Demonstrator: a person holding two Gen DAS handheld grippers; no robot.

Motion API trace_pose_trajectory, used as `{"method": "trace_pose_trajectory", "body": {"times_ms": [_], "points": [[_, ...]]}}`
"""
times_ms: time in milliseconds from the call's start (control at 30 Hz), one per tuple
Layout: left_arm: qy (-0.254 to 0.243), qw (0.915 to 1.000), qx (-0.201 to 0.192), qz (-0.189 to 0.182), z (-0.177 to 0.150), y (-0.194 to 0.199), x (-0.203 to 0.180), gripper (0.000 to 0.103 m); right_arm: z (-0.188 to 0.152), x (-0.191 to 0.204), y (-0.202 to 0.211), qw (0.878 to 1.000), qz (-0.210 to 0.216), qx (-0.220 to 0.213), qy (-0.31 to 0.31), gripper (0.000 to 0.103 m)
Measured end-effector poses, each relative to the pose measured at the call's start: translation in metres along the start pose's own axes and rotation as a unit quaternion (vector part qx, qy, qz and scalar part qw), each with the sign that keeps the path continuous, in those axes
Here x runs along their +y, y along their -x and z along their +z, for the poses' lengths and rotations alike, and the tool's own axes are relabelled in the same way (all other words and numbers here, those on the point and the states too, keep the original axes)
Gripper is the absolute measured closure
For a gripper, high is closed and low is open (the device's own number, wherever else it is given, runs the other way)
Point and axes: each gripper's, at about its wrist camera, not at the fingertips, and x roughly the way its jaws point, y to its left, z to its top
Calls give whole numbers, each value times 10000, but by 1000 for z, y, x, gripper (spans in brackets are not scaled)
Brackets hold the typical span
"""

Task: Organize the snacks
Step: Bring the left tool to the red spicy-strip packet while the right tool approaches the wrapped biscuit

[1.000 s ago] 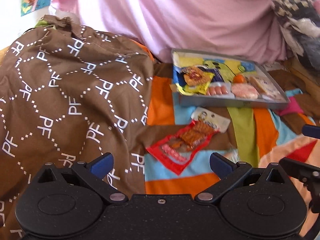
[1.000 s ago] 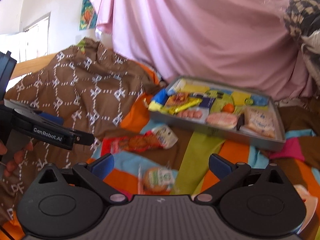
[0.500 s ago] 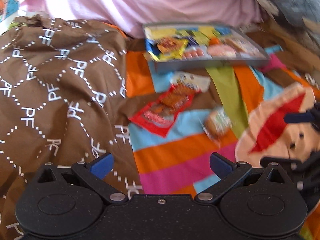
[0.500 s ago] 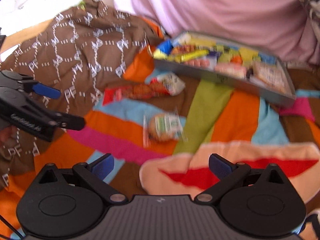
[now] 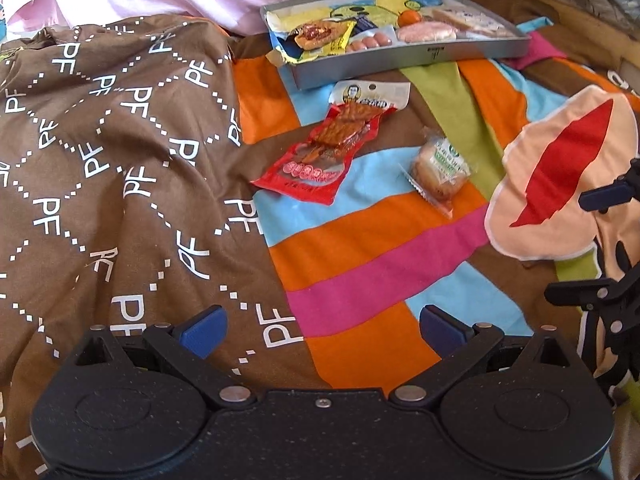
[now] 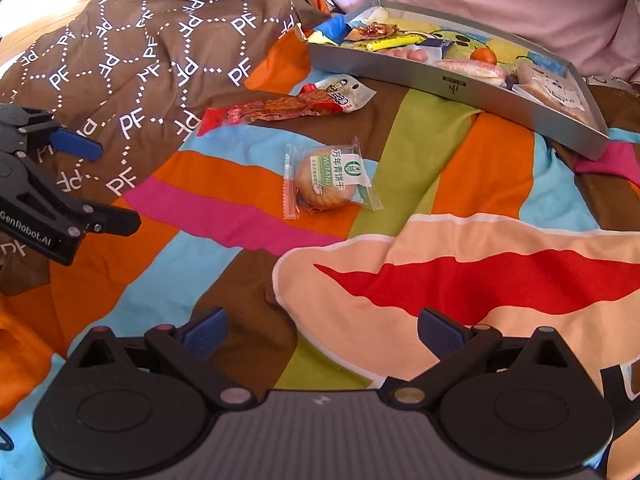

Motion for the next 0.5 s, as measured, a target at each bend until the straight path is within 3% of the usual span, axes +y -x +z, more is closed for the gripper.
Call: {"method": "trace_pose_trajectory", "body": {"times_ms": [333, 500], "points": [[-76, 9999, -64, 88, 7, -6, 4, 1, 11, -6, -12, 9997, 9, -209, -160, 0], [-7, 9999, -125, 119, 17, -12, 8, 1, 17, -7, -26, 9981, -96, -598, -139, 0]]}}
